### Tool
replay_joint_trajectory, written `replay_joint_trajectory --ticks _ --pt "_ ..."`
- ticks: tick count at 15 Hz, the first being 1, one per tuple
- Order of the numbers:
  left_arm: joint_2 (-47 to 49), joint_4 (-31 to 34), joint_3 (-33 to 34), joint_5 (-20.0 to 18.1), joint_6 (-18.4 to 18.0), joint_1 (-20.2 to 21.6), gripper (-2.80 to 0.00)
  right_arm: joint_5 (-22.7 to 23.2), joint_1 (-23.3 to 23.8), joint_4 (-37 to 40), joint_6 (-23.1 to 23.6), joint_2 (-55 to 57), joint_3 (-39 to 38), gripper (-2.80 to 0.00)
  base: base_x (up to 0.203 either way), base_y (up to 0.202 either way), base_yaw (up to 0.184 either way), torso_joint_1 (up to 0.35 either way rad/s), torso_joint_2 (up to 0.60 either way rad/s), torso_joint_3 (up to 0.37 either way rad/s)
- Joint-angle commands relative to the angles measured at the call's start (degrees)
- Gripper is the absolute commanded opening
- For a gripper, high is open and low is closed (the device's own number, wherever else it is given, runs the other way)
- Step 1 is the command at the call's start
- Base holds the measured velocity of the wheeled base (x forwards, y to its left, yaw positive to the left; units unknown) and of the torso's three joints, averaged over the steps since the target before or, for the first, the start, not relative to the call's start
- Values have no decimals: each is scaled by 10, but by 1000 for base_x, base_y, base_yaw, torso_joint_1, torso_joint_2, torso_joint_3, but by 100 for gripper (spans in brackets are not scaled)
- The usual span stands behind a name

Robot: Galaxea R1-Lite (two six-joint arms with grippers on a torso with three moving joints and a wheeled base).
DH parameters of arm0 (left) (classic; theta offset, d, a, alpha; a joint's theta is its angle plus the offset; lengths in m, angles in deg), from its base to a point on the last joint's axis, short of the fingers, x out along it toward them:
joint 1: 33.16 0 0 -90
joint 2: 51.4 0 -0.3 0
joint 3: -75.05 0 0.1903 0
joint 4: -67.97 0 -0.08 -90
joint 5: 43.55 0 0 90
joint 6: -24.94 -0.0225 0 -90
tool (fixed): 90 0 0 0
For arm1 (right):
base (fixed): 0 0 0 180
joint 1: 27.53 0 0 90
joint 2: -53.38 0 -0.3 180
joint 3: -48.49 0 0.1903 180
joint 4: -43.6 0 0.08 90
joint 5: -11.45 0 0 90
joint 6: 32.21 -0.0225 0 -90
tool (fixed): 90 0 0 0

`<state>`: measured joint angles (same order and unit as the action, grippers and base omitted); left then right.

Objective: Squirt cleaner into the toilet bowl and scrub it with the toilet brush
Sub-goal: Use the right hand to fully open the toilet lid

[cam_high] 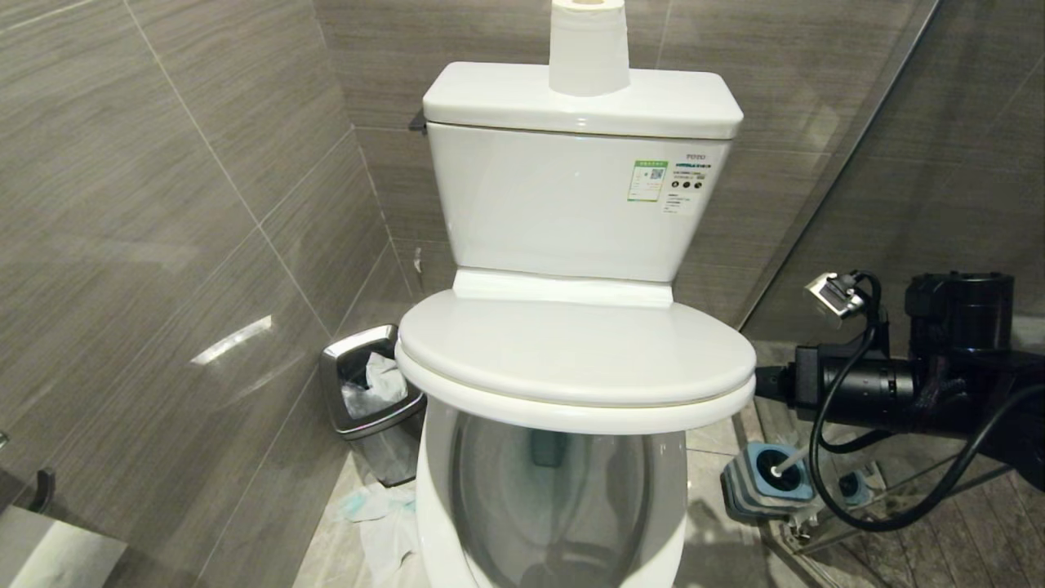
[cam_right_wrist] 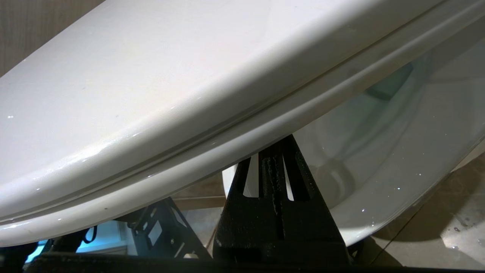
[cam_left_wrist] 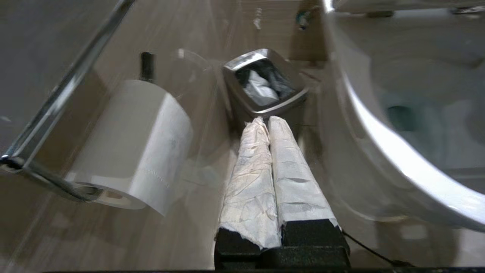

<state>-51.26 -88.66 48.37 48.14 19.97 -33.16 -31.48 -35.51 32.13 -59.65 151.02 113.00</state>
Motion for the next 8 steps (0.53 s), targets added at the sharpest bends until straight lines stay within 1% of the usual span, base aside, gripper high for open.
replay_joint_trajectory --ticks 1,2,4,5,8 --pt "-1 -20 25 -7 -22 0 -280 3 0 -2 -2 -2 0 -280 0 0 0 0 0 0" --pt "-1 -11 26 -19 -22 1 -280 3 0 -3 -2 -2 1 -280 0 0 0 0 0 0" --pt "0 30 24 -36 -20 1 -280 3 0 -2 -2 -1 3 -280 0 0 0 0 0 0" --pt "-1 33 23 -42 -19 0 -280 3 0 -3 -2 -1 3 -280 0 0 0 0 0 0" --pt "-1 32 23 -41 -8 1 -280 3 6 -3 -2 -2 9 -280 0 0 0 0 0 0"
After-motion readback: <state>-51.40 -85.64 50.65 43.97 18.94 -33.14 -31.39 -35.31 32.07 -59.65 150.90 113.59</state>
